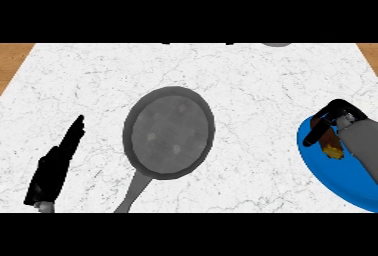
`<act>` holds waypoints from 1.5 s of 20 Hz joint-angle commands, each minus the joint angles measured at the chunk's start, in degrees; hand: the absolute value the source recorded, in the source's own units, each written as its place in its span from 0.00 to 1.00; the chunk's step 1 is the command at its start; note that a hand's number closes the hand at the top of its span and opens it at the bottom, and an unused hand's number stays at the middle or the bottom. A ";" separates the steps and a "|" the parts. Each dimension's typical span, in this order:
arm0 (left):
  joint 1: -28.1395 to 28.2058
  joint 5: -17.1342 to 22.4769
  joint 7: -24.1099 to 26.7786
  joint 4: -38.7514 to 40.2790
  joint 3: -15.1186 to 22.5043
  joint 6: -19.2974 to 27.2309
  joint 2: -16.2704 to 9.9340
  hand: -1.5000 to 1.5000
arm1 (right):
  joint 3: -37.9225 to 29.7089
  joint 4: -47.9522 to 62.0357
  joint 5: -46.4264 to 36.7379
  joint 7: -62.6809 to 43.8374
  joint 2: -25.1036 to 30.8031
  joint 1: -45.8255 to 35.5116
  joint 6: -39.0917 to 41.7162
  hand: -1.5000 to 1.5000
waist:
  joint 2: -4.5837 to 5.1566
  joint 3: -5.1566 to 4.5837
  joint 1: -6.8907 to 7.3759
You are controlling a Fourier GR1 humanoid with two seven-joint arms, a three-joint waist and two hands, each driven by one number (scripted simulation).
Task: Pick the sweet potato from the plate and place it in the pan
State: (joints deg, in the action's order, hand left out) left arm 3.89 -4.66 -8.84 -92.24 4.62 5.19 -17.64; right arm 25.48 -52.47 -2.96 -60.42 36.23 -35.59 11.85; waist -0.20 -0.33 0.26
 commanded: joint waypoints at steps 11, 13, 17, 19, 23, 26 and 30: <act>2.73 -1.39 1.02 0.19 -2.06 -0.42 0.70 0.50 | 2.33 -26.65 -5.71 -4.00 -6.18 15.39 -6.54 1.00 | -0.88 0.21 -2.48; 0.55 -1.18 0.92 1.76 -2.64 -0.03 1.01 0.50 | 8.46 -33.10 -9.44 -4.72 -10.02 16.03 -7.14 1.00 | -1.25 0.10 -3.44; 4.47 -2.37 0.88 -1.92 -0.85 0.12 1.52 0.50 | 12.82 -47.15 -20.00 -10.65 -5.87 24.79 -13.36 1.00 | -1.00 0.17 -2.80; 4.50 -1.12 1.15 -1.97 -2.75 -0.09 0.78 0.50 | 12.59 -50.80 -27.07 -10.21 -1.23 25.71 -14.91 1.00 | -1.08 0.15 -3.04; 3.07 -1.85 0.15 -0.81 -2.10 -0.08 1.09 0.50 | 9.60 -59.64 -37.97 -7.75 2.64 21.23 -16.11 1.00 | -1.23 0.14 -3.48; 3.08 -0.67 -0.61 -2.41 -2.18 -1.68 0.40 0.50 | 10.03 -65.16 -46.95 -7.45 1.85 18.75 -17.11 1.00 | -1.03 0.20 -2.29; 1.73 -2.12 2.28 0.81 -1.57 -0.86 1.96 0.50 | 8.87 -71.95 -49.97 -10.61 -0.97 12.45 -7.29 1.00 | -0.13 0.18 -0.70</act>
State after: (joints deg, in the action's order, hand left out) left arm 6.21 -5.86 -8.10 -93.09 2.36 4.05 -16.68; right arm 34.95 -117.67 -48.33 -62.93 37.19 -17.95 -0.69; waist -0.82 -0.15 -1.52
